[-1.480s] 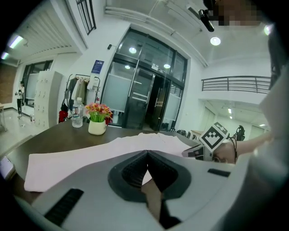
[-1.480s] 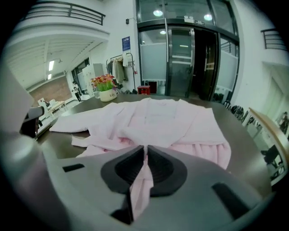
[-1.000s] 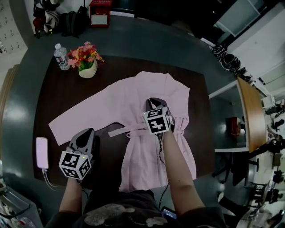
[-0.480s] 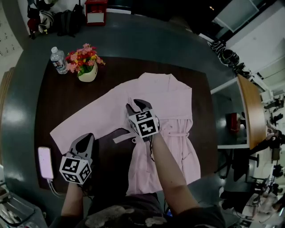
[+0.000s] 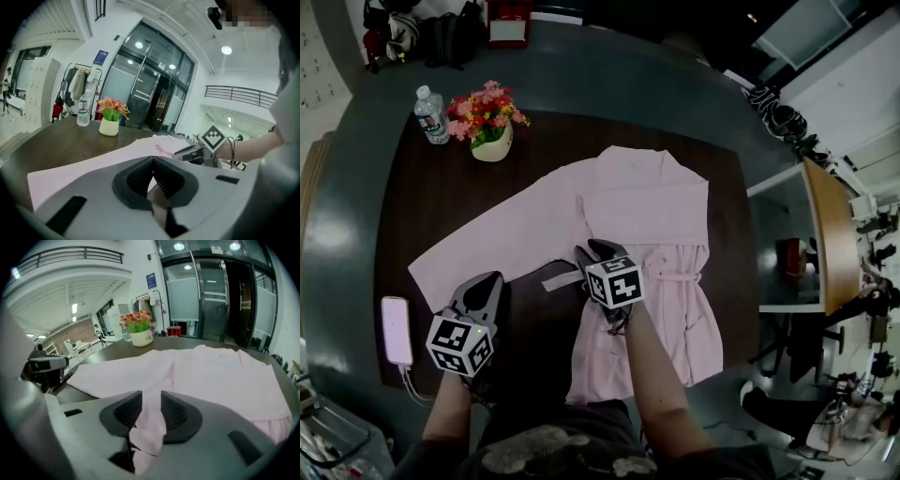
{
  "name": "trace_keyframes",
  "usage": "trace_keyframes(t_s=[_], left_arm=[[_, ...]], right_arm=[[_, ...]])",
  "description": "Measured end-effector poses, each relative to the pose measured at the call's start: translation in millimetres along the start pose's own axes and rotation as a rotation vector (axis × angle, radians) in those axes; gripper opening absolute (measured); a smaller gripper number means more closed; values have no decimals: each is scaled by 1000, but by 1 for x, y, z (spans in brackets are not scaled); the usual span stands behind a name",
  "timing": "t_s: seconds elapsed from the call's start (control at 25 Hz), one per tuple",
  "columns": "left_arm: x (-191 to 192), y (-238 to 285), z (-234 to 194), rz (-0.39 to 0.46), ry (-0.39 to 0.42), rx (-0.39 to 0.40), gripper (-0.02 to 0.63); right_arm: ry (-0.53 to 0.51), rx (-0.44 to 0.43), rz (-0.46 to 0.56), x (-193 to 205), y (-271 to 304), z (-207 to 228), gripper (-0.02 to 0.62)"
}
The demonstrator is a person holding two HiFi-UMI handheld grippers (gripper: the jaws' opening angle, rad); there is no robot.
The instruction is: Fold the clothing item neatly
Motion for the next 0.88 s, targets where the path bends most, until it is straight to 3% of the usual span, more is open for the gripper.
trace_keyframes(t_s=[0.28, 0.44, 0.64, 0.76, 0.88], left_arm=[[4, -31, 20, 30, -4, -96, 11], [24, -65, 31, 34, -38, -216, 9], [54, -124, 24, 28, -94, -343, 11], [64, -160, 5, 41, -125, -404, 9], [71, -183, -20, 42, -124, -410, 9]], right_arm=[[-177, -86, 112, 5, -25, -69, 110], [-276, -240, 165, 14, -28, -121, 110], [-380, -425, 135, 35, -24, -215, 101], [-415, -462, 109, 40, -20, -268, 72], [-448, -416, 102, 38, -2, -306, 72]])
Point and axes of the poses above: the fingertips, and each gripper's own axes: y forward along the fingers, z to its right, x out of its underside, the point moved 5 cm from there along -y, backward along the fingers, and after that the axes turned 4 degrees about y, right-handed, at the moved point
